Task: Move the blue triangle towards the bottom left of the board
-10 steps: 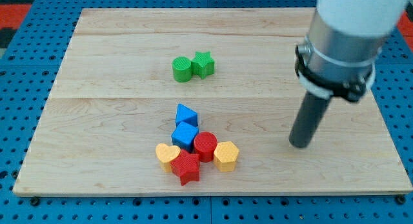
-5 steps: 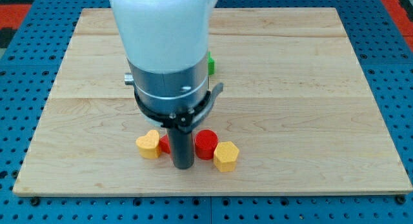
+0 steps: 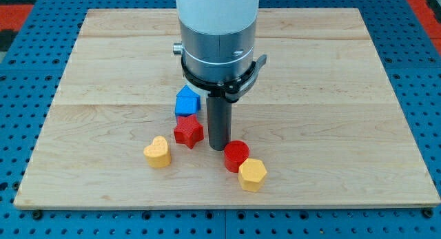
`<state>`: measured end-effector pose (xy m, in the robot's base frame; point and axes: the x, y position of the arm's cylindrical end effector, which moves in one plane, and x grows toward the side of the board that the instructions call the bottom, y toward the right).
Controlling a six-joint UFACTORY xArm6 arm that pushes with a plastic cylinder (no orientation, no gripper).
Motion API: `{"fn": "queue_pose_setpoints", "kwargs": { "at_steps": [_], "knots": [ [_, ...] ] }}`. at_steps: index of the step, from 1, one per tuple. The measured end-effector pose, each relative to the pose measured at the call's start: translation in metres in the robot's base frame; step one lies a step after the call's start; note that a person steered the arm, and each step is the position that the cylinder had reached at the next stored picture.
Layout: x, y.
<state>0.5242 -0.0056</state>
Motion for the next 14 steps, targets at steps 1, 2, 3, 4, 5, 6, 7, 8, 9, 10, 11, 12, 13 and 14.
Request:
{"fn": "queue_pose_setpoints", "kwargs": {
  "at_steps": [1,2,3,4,5,6,7,8,9,10,11,12,13,14],
  "knots": [
    [-0.001,0.002],
    [-0.034,0.047],
    [-0.057,0.025],
    [-0.094,-0.005],
    [-0.079,-0.075],
    [-0.066,-0.154],
    [-0.070,-0.142],
    [-0.100,-0.128],
    [-0.110,-0.166],
    [-0.078,-0.202],
    [-0.037,-0.209],
    [-0.036,-0.217],
    [-0.061,-0.234],
    [-0.044,-0.278]
  ]
}}
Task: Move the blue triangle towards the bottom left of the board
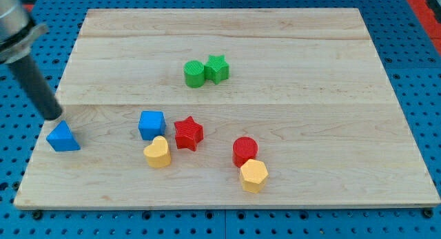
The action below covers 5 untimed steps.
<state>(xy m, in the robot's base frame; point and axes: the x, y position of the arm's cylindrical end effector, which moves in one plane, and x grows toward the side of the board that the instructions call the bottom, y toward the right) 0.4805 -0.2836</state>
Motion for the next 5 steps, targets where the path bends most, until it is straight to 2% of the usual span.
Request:
{"fn": "queue_pose_setpoints", "kwargs": {
  "at_steps": [1,3,4,5],
  "knots": [
    [0.017,0.019],
    [0.010,0.033],
    [-0.017,0.072],
    [-0.046,0.176]
  ]
}}
